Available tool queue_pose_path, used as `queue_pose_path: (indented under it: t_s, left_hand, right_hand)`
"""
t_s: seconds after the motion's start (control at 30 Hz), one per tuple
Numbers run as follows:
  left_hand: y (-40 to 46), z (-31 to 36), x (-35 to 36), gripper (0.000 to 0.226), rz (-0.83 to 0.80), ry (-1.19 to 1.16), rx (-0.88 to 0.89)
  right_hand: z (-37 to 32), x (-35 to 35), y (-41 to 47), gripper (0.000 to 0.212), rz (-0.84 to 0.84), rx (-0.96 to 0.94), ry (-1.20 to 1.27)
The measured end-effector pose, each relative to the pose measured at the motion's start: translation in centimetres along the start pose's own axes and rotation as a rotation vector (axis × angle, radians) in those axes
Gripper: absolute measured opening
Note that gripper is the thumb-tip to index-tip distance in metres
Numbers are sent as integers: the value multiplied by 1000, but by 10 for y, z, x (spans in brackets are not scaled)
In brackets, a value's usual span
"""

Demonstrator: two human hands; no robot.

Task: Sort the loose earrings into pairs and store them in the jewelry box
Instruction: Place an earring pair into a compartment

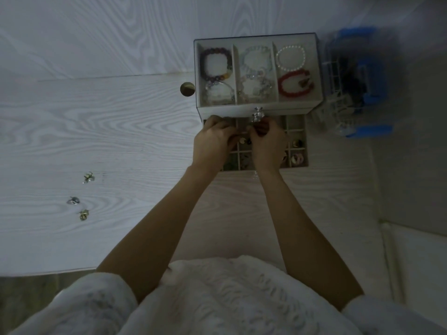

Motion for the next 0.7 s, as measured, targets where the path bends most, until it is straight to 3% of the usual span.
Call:
queue_pose_path:
  t_s: [0.37,0.53,0.7]
  left_hand:
    - [-32,0,-22,20,30,-28,-54]
    - [-95,-32,-65,21,126,-148,-302]
    - [-195,-104,-99,20,194,-185,-694]
  right_hand:
    - [1,-23,-39,19,-112,-114,-101]
    - [-16,-1,-79,16,-276,-361,-169]
    - [-45,86,-133,23,-587,-611,-356]
Point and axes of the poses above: each hand's wrist, its own y-axis towards the middle knuckle, its own x-axis out of the palm, z = x × y, the point moved 6 cm from there along y, towards the middle knuckle, and after that the axes turned 4 degrees about x, right-handed, at the moved point
